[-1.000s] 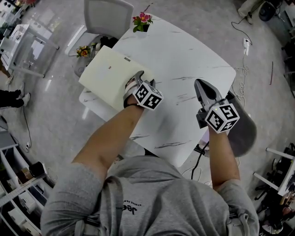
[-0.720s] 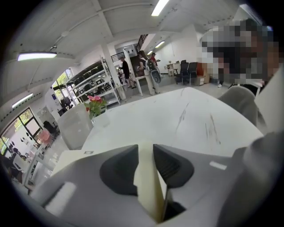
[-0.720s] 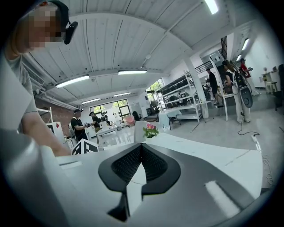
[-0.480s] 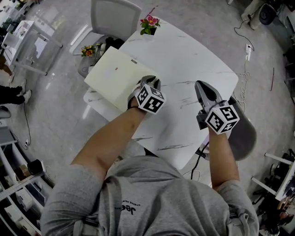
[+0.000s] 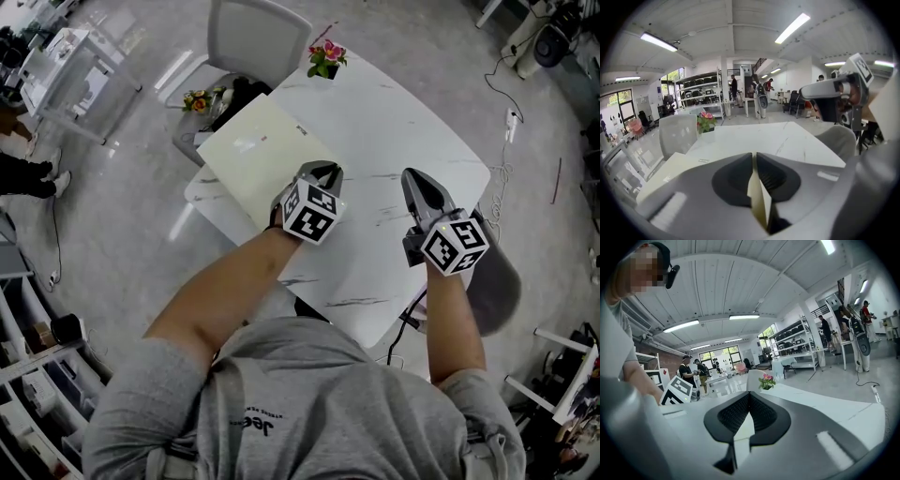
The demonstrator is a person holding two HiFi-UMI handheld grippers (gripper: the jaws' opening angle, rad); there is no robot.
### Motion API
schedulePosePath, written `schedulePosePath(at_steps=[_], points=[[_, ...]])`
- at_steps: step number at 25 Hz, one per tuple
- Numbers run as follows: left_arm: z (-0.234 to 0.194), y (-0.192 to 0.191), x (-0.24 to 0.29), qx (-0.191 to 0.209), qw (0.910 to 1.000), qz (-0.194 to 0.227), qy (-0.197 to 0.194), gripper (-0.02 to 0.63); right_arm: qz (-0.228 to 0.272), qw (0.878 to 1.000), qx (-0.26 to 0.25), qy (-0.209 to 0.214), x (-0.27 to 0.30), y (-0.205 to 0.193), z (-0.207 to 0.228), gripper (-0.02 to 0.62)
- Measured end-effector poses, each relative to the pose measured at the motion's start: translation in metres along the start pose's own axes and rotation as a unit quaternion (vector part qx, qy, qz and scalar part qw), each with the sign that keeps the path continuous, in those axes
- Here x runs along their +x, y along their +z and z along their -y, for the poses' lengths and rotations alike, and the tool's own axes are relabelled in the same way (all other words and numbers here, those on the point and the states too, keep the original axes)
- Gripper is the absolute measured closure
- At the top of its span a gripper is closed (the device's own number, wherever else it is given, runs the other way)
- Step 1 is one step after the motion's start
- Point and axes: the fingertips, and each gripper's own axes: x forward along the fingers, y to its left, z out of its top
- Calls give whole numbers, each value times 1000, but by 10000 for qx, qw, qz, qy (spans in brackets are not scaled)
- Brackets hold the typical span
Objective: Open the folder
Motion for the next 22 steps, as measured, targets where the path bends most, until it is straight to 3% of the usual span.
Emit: schedulePosePath(at_steps=[8,12,18,22], points=[[2,23,-40,-176,9981,583,-124,538,22,9999,-15,139,11,5,-18,592],[-3,25,-56,-231,9974,674,-130,543,-235,9992,59,323,27,-8,-33,592],[2,24,-65,-286,9968,717,-200,544,-1478,9873,-20,589,77,-83,-61,592],[8,24,-67,-421,9954,803,-309,543,-2531,9649,-590,378,88,-152,-58,592]])
